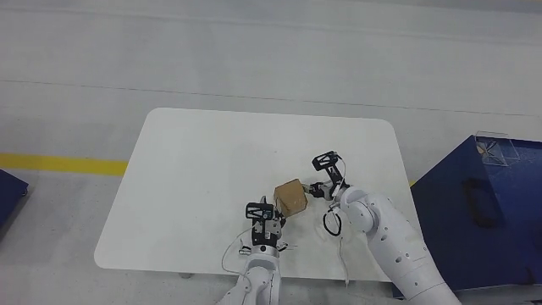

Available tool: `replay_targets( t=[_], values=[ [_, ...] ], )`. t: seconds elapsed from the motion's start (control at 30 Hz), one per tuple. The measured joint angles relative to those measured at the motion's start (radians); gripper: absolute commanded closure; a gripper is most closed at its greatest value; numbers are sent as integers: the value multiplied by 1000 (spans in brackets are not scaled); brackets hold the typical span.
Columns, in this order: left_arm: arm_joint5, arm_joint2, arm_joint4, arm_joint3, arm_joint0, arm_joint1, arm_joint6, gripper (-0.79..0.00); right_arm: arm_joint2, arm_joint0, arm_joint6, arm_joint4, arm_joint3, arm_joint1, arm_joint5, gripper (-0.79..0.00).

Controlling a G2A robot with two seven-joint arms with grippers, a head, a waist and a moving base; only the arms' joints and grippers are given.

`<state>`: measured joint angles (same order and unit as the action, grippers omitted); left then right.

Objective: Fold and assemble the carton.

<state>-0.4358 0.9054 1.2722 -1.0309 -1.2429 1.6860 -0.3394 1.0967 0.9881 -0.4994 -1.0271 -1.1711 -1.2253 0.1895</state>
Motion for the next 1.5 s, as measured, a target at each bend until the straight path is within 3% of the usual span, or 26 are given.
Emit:
replay_targets(
  t=[0.17, 0.37, 0.43, 0.5, 0.57, 0.63, 0.77, 1.03, 1.17, 1.2, 1.23, 1.3, 1.33, 1.37, 1.5],
  values=[
    [-15, 19, -44, 26, 9, 8, -21, -320, 13, 27, 23, 14, -54, 5, 64, -785],
    [-37, 57, -55, -1, -34, 2, -58, -379, -4, 60, 13, -22, -127, 6, 68, -785],
    [-29, 69, -59, -19, -56, -3, -43, -400, -7, 59, 11, -17, -130, 6, 85, -785],
    [-26, 87, -63, -36, -77, -9, 2, -483, -9, 57, 13, -24, -134, 5, 88, -785],
    [-28, 111, -71, -61, -96, -15, 30, -474, -13, 56, 17, -38, -144, 4, 87, -785],
    [-39, 131, -74, -83, -113, -20, 36, -705, -17, 57, 19, -46, -157, 4, 87, -785],
    [-114, 165, -59, -148, -164, -28, 34, -785, -27, 62, 16, -63, -187, 3, 87, -785],
    [-297, 199, 35, -311, -256, -34, -58, -785, -65, 52, 14, -81, -186, -7, 93, -785],
    [-252, 183, 55, -390, -289, -33, -169, -785, -55, 48, 35, -74, -178, -8, 94, -785],
    [-230, 176, 67, -393, -290, -34, -192, -668, -47, 50, 42, -70, -178, -7, 93, -785],
    [-207, 171, 76, -393, -289, -34, -211, -443, -38, 53, 49, -65, -179, -5, 92, -785],
    [-149, 156, 112, -384, -275, -36, -251, -92, -12, 62, 56, -54, -181, -1, 91, -785],
    [-120, 150, 128, -384, -268, -37, -264, -92, -1, 66, 55, -50, -182, 1, 91, -785],
    [-76, 144, 127, -390, -261, -36, -277, 0, 11, 71, 50, -49, -185, 4, 92, -785],
    [-12, 131, 123, -326, -224, -40, -233, 0, 16, 72, 46, -48, -186, 5, 93, -785]
  ],
)
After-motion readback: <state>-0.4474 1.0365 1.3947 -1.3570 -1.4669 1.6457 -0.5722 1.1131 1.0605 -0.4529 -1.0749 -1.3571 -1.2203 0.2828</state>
